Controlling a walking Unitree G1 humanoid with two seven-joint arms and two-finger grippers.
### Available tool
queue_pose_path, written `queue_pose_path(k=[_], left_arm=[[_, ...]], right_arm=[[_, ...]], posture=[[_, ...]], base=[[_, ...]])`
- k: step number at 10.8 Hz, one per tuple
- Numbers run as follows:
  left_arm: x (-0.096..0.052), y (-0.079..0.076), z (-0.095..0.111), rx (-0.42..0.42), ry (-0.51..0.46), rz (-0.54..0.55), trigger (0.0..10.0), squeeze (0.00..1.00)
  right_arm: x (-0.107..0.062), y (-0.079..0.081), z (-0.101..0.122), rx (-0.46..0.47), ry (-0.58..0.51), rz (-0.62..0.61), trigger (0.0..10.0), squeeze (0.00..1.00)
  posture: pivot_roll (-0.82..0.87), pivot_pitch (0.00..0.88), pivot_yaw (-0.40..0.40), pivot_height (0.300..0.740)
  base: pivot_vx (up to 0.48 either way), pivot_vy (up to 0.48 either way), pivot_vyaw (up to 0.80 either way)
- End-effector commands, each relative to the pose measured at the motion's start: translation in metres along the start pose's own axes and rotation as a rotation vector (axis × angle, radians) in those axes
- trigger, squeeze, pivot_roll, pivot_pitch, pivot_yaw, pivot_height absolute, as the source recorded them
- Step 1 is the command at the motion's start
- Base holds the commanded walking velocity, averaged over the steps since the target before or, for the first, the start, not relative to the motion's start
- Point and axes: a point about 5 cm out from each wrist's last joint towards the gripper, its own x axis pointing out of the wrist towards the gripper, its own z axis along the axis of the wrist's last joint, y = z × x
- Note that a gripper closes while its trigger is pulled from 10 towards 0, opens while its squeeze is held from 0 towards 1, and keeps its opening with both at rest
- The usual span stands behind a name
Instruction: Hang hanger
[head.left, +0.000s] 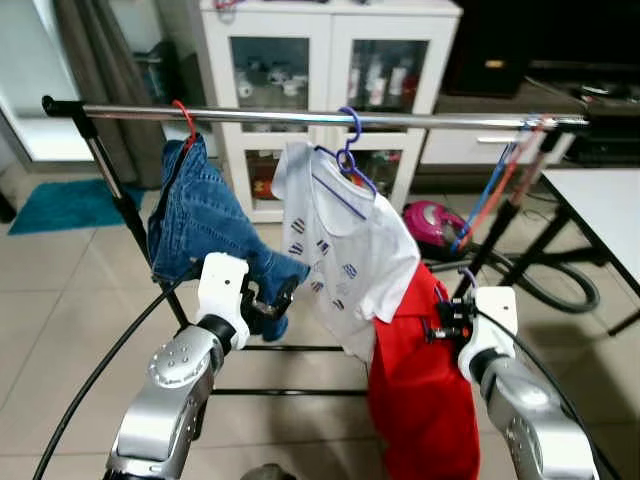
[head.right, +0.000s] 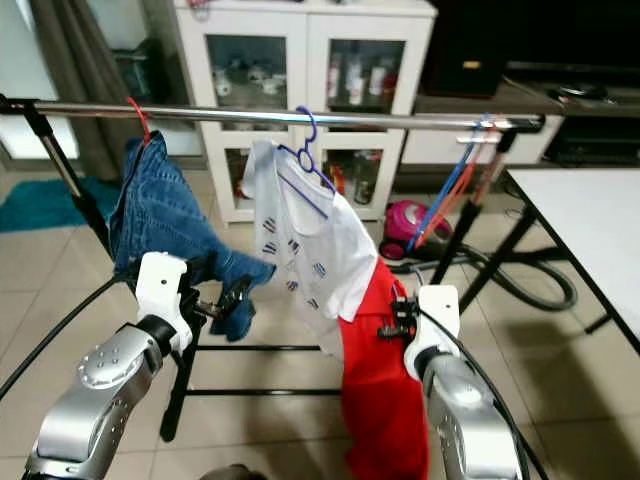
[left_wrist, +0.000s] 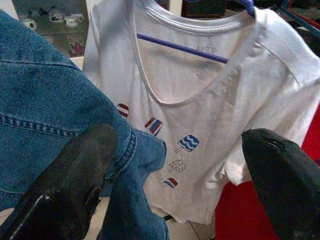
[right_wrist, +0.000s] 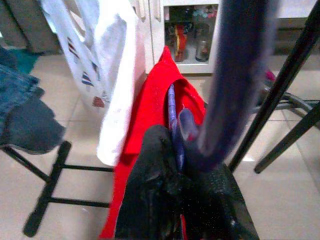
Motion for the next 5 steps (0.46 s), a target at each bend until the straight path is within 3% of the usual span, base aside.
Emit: queue_pose_path(k=[1, 5], left_arm=[[0.003, -0.002, 0.005, 0.009, -0.008, -0.010, 10.0, 0.00], [0.007, -0.004, 0.009, 0.014, -0.018, -0.012, 10.0, 0.00]], right_arm=[[0.000, 0.004, 0.020, 0.008, -0.067, 0.028, 10.0, 0.00], [0.006, 0.018, 0.061, 0.071, -0.175, 0.106, 10.0, 0.00]], posture=[[0.11, 0.034, 0.012, 0.740], [0.11, 0.033, 0.011, 0.740]], base=[[0.000, 0.000, 0.00], [0.000, 0.000, 0.00]])
